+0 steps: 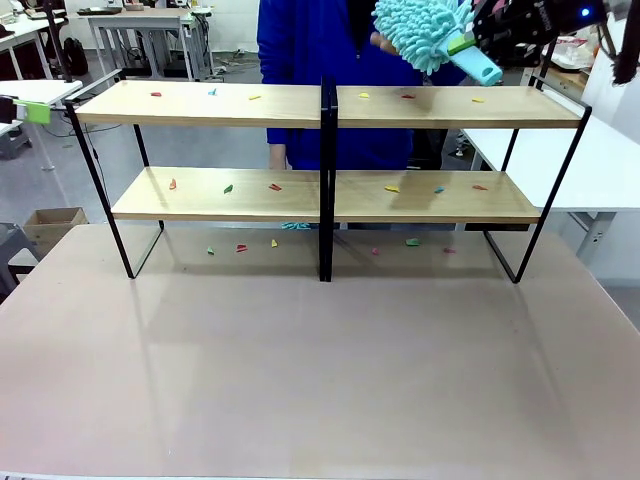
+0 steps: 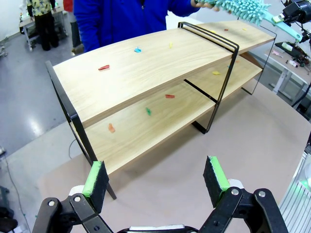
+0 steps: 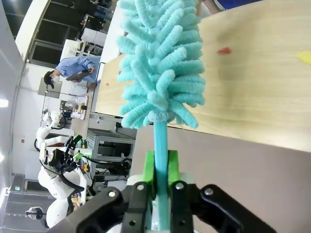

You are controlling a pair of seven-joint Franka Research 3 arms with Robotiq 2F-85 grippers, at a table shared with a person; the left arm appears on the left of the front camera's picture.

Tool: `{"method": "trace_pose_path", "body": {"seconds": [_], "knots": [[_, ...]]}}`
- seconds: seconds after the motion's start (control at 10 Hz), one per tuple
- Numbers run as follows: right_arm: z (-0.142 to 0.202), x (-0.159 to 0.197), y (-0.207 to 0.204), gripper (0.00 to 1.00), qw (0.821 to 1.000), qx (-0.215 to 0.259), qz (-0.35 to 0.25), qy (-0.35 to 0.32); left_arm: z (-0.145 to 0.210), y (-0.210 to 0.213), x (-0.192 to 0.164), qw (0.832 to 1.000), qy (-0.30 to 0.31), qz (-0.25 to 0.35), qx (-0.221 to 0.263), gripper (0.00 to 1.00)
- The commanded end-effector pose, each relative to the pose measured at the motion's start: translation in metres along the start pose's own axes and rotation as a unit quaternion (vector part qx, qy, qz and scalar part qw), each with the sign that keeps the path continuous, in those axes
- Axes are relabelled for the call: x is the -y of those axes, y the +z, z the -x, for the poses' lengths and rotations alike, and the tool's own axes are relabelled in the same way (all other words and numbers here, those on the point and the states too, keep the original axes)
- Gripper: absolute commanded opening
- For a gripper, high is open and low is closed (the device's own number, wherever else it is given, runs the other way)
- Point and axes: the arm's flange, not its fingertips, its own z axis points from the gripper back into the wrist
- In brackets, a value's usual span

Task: Clean the shelves.
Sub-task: Pick up the Duster when the human hands it over.

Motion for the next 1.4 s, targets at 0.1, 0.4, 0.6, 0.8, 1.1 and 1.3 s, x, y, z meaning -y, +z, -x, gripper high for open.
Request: {"method": "trace_pose_path", "body": {"seconds": [0.1,0.4,0.6,0.8,1.1,1.3], "knots": [[0.002,-0.005,0.025,0.0,0.999,-0.011,-0.016,0.028,0.0,-0.001,0.0,1.0,-0.001,0.001,-0.001,1.0],[0.028,-0.029,0.116,0.0,0.984,-0.132,0.012,0.121,0.0,-0.001,0.0,1.0,-0.001,0.001,-0.001,1.0],[0.076,-0.035,0.172,0.0,0.951,-0.229,0.009,0.208,0.0,-0.001,0.0,1.0,-0.001,0.001,-0.001,1.0],[0.121,-0.027,0.2,0.0,0.926,-0.275,-0.03,0.257,0.0,-0.001,0.0,1.0,-0.001,0.001,-0.001,1.0],[0.178,-0.012,0.205,0.0,0.854,-0.395,-0.019,0.338,0.0,-0.001,0.0,1.0,-0.001,0.001,-0.001,1.0],[0.188,0.01,0.202,0.0,0.85,-0.401,0.017,0.34,0.0,-0.001,0.0,1.0,-0.001,0.001,-0.001,1.0]]}}
